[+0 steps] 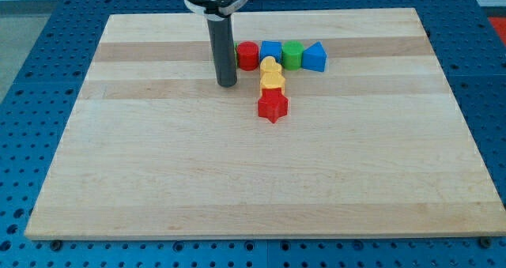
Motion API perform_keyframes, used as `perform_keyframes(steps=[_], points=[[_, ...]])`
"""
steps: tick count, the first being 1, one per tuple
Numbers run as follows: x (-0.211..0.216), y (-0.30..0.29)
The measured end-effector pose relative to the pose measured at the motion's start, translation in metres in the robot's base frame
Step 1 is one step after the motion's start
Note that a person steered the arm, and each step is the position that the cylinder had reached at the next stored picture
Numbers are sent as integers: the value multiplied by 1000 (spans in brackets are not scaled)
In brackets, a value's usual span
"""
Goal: Point at the green star
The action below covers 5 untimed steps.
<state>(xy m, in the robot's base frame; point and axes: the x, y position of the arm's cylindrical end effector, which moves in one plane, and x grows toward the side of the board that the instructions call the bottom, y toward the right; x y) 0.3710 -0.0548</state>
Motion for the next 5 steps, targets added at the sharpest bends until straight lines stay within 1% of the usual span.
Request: perform_keyframes(steps=[3,4,5], points=[[-8,7],[-8,-4],[-17,-56]])
